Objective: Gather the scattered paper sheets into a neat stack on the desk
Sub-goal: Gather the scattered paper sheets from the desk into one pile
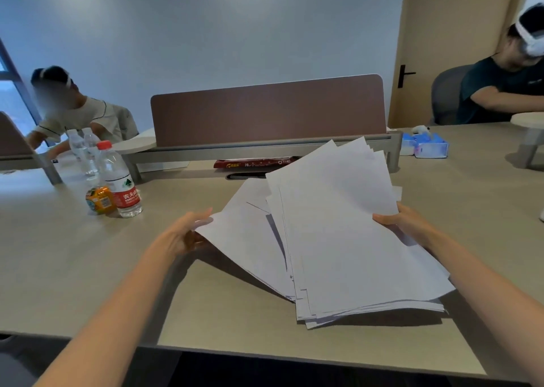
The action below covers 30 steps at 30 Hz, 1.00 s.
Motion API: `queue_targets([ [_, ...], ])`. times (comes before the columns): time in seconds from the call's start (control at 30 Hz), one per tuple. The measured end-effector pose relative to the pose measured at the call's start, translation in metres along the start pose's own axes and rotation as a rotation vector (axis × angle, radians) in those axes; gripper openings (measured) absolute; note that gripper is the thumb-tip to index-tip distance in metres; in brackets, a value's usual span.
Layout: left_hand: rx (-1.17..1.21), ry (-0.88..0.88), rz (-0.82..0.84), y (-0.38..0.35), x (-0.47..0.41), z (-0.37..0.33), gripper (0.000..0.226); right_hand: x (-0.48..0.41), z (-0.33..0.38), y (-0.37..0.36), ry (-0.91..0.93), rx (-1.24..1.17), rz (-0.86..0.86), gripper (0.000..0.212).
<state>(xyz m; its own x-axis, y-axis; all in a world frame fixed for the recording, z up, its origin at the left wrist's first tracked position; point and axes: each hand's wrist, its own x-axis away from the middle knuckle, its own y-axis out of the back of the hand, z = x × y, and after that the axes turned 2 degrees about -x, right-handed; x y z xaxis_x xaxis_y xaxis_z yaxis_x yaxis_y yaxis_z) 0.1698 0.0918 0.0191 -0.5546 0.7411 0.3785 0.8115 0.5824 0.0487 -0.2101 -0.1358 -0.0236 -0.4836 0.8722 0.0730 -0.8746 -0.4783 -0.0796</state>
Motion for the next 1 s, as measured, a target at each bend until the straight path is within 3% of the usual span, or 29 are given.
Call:
queue_targets([
  [0.07, 0.281, 0.018, -0.001, 0.003, 0.003, 0.014, 0.028, -0.004, 0.000, -0.010, -0.002, -0.001, 0.017, 0.045],
  [0.2, 0.665, 0.053, 0.180, -0.003, 0.018, 0.038, 0.063, -0.010, 0.001, -0.028, -0.012, 0.063, 0.063, 0.049],
  [0.53, 0.513, -0.009, 0.122, -0.022, 0.021, 0.046, 0.032, -0.038, 0.010, -0.058, -0.093, 0.251, 0.351, 0.043],
  [0.67, 0.593, 0.042, 0.199, -0.023, 0.024, 0.048, 0.041, -0.053, 0.013, -0.073, -0.115, 0.304, 0.406, 0.050],
  [0.77, 0.603, 0.076, 0.270, -0.028, 0.025, 0.052, 0.044, -0.064, 0.014, -0.083, -0.104, 0.371, 0.457, 0.068],
  [0.9, 0.611, 0.110, 0.208, -0.039, 0.026, 0.052, 0.041, -0.073, 0.012, -0.099, -0.051, 0.551, 0.441, 0.047],
  [1.0, 0.615, 0.116, 0.147, -0.051, 0.029, 0.052, 0.027, -0.074, 0.010, -0.109, -0.048, 0.549, 0.458, 0.040],
])
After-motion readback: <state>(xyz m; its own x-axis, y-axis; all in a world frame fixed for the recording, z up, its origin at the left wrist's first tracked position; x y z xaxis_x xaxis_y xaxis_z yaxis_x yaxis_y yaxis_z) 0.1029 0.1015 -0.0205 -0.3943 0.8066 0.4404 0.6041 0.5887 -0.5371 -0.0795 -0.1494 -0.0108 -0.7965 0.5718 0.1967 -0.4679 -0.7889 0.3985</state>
